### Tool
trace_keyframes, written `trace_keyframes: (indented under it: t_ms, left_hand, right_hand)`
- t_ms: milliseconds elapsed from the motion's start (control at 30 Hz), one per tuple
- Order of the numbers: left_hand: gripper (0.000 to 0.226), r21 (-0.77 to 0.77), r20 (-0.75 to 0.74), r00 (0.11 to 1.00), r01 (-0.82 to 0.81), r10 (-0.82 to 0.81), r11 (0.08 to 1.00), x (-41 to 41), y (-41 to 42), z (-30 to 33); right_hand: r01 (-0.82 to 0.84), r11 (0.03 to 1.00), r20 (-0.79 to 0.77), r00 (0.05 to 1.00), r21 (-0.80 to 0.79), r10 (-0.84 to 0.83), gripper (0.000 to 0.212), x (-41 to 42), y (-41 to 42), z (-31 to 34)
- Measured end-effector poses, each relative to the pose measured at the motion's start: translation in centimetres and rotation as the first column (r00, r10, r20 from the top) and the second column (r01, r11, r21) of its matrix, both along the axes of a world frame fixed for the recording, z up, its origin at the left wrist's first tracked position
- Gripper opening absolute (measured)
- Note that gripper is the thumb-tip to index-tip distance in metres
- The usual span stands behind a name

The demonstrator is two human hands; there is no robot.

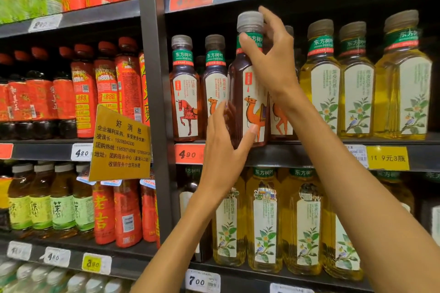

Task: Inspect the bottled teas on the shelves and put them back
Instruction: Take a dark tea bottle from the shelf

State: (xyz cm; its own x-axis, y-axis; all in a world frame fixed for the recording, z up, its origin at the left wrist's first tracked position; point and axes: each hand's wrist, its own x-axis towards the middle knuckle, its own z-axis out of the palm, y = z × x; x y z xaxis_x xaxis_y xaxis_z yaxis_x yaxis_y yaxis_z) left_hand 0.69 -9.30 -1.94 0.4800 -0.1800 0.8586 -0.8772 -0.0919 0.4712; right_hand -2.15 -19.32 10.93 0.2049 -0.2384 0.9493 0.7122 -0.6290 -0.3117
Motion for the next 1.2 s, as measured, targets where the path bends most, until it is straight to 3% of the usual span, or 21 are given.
trace_keyframes:
  t_ms: [100, 367, 433, 567, 700, 833, 900, 1067, 1167, 1200]
  left_hand:
    - [0.056, -0.123, -0.092, 0.977, 0.183, -0.195, 0.975, -2.0, 0.1, -0.3]
    - [0.053, -0.298, -0.236, 0.874, 0.351, -0.424, 0.888, -6.7, 1.4, -3.5]
    - [0.051, -0.318, -0.312, 0.808, 0.407, -0.499, 0.856, -7.7, 1.8, -5.4]
    - [0.041, -0.35, -0.488, 0.65, 0.467, -0.583, 0.812, -9.4, 2.3, -9.1]
    - [0.056, -0.403, -0.658, 0.438, 0.483, -0.613, 0.778, -9.7, 2.8, -10.9]
    - [0.064, -0.437, -0.732, 0.375, 0.381, -0.568, 0.815, -10.1, 2.2, -12.6]
    - [0.057, -0.479, -0.734, 0.338, 0.358, -0.59, 0.801, -10.6, 2.3, -13.5]
    - [0.056, -0.672, -0.646, 0.059, 0.429, -0.761, 0.604, -11.3, 2.4, -15.0]
    - [0.068, -0.669, -0.654, -0.019, 0.48, -0.756, 0.567, -11.2, 2.3, -15.5]
    - [0.069, -0.633, -0.68, -0.004, 0.508, -0.734, 0.584, -11.0, 2.4, -15.6]
  right_hand:
    - [-0.081, 0.996, 0.012, 0.997, 0.029, 0.081, 0.053, -1.7, 0.7, -0.4]
    - [-0.328, 0.933, -0.14, 0.927, 0.146, 0.348, 0.044, -5.9, 1.1, -3.8]
    - [-0.41, 0.903, -0.23, 0.873, 0.129, 0.429, 0.038, -6.6, 0.8, -5.1]
    - [-0.602, 0.745, -0.334, 0.665, 0.289, 0.667, 0.022, -7.3, 0.3, -8.0]
    - [-0.529, 0.801, -0.408, 0.689, 0.281, 0.599, 0.023, -7.7, 0.4, -11.2]
    - [-0.473, 0.831, -0.397, 0.73, 0.293, 0.556, 0.026, -8.2, 0.6, -14.5]
    - [-0.509, 0.755, -0.383, 0.655, 0.413, 0.651, 0.029, -8.4, 0.2, -15.3]
    - [-0.578, 0.509, -0.347, 0.374, 0.638, 0.86, 0.042, -8.7, -0.3, -16.6]
    - [-0.563, 0.438, -0.27, 0.359, 0.701, 0.893, 0.032, -8.7, -0.4, -17.5]
    - [-0.552, 0.441, -0.259, 0.379, 0.708, 0.889, 0.028, -8.8, -0.5, -17.7]
